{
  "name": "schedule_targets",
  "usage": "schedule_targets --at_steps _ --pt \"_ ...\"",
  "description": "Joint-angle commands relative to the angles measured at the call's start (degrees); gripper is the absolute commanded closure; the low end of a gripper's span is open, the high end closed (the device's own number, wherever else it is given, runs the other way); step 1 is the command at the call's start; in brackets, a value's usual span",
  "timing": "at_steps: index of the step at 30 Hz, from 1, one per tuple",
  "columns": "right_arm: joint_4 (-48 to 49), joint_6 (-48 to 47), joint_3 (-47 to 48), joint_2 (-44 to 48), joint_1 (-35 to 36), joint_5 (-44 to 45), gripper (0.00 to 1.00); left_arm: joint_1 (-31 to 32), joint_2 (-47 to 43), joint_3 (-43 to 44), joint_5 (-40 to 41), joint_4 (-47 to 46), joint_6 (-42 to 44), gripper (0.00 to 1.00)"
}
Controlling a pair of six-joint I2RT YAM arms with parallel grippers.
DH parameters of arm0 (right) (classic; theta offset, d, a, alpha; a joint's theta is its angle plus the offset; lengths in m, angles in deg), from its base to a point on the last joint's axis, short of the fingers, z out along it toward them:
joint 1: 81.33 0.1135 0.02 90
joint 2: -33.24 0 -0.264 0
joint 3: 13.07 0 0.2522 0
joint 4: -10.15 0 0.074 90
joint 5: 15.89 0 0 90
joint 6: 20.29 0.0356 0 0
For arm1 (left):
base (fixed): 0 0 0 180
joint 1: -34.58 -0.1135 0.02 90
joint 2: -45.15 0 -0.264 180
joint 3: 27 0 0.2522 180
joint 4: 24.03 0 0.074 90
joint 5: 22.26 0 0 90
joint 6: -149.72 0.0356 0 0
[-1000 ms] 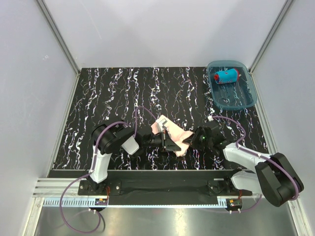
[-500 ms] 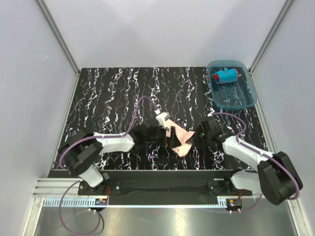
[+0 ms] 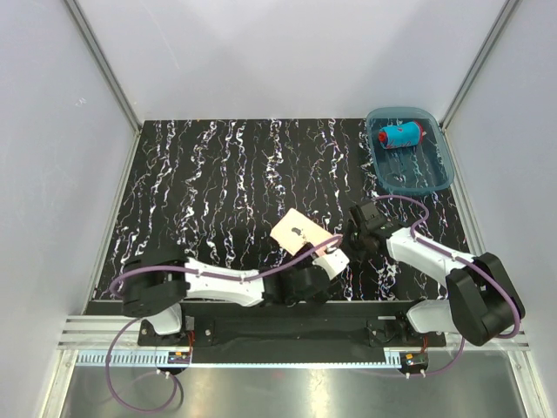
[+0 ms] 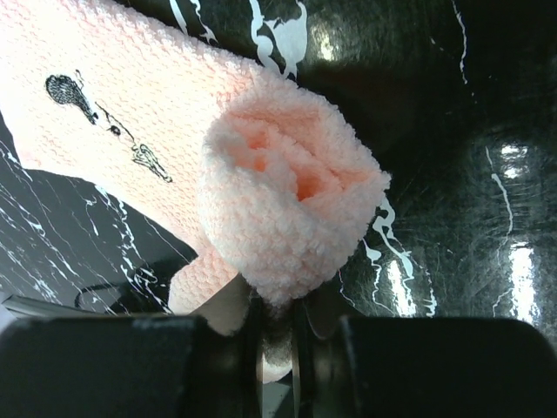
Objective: Roll the towels
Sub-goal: Roll the towel
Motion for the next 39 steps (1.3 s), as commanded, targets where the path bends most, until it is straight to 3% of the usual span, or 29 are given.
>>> schedule_targets --at_steps 1,17,20,24,26,27,28,29,37,38,39 --pt "-1.7 -0.6 2.0 0.4 0.2 -1.3 0.88 0.5 2.6 1.6 5.9 -4.1 4.0 0.01" --pt "-1.4 0.1 0.2 2.2 0.2 -3.4 0.89 1.2 6.9 0.9 -0.5 -13.5 6.2 0.01" --pt "-1.8 0.3 0.0 3.0 0.2 -3.7 0.89 1.2 8.5 1.4 -1.0 -14.0 5.6 0.06" --pt "-2.2 0.6 -0.7 4.0 0.2 -4.1 0.89 0.4 9.6 2.0 -1.4 -14.2 5.2 0.28" --pt "-2.0 0.8 -1.0 4.3 0.2 -4.3 0.89 -0.1 9.9 2.2 -2.0 -14.5 5.3 0.46" --pt "-2.1 0.8 -1.3 4.5 0.2 -4.3 0.89 -0.2 9.9 1.9 -2.2 -14.6 5.4 0.56" --pt "-2.0 0.9 -1.4 4.5 0.2 -4.5 0.89 -0.4 9.9 2.0 -2.4 -14.8 5.4 0.80" --pt "-2.0 0.9 -1.5 4.5 0.2 -4.6 0.89 -0.4 9.9 1.9 -2.0 -14.8 5.2 0.97" --pt "-2.3 1.0 -1.1 4.8 0.2 -4.7 0.85 -1.3 8.0 -0.1 -5.0 -15.6 3.2 1.00" --pt "-2.3 0.9 -0.7 4.9 0.2 -4.7 0.79 -1.5 7.2 -0.5 -6.4 -15.7 2.3 1.00" --pt "-3.0 0.7 -0.4 4.9 0.2 -4.6 0.55 -1.7 6.7 -0.9 -7.6 -15.8 1.8 1.00"
